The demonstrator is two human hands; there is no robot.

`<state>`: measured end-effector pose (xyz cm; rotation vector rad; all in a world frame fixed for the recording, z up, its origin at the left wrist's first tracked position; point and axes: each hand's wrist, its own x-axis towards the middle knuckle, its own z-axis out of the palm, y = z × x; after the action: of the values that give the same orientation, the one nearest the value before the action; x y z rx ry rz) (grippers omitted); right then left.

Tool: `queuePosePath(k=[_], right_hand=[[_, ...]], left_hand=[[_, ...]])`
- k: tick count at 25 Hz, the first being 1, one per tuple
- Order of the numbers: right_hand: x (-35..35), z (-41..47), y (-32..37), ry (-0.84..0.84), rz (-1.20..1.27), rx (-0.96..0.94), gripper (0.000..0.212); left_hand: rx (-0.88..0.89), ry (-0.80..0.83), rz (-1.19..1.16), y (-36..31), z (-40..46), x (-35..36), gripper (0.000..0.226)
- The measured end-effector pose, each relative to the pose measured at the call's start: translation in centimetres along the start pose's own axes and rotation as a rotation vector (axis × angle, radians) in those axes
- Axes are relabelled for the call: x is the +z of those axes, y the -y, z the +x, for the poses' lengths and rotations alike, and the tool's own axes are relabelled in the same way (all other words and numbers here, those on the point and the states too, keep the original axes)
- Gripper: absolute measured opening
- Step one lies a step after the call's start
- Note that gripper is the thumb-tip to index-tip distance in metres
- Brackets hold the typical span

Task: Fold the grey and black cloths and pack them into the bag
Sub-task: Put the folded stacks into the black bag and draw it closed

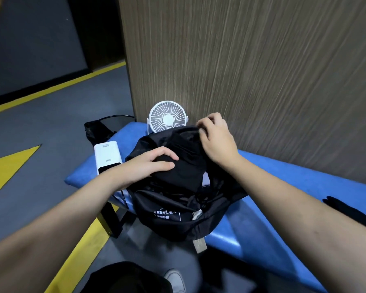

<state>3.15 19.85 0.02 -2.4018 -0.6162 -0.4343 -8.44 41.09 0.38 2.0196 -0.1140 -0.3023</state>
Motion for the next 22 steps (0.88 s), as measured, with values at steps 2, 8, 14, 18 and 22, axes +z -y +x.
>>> queuePosePath(k=[2, 8, 14, 18, 22], right_hand=[[-1.0, 0.4, -0.5, 0.104, 0.051, -0.053, 0.033], [-0.9, 1.5, -0.2, 0.557, 0.106, 0.009, 0.044], [0.4, 4.8, 0.9, 0.603, 0.073, -0.02, 0.037], [-0.4, 4.9, 1.9, 0.475, -0.038, -0.032, 0.037], [-1.4, 1.1, 3.5, 0.276, -0.078, -0.146, 0.035]], left_hand=[[0.017, 0.003, -0.001, 0.2, -0.3, 0.1, 0.02], [0.03, 0.01, 0.006, 0.3, -0.5, 0.3, 0.023], [0.048, 0.025, 0.093, 0.4, 0.2, 0.2, 0.022], [0.077, 0.009, 0.102, 0.3, 0.1, 0.4, 0.022], [0.107, -0.071, 0.02, 0.0, 0.0, 1.1, 0.026]])
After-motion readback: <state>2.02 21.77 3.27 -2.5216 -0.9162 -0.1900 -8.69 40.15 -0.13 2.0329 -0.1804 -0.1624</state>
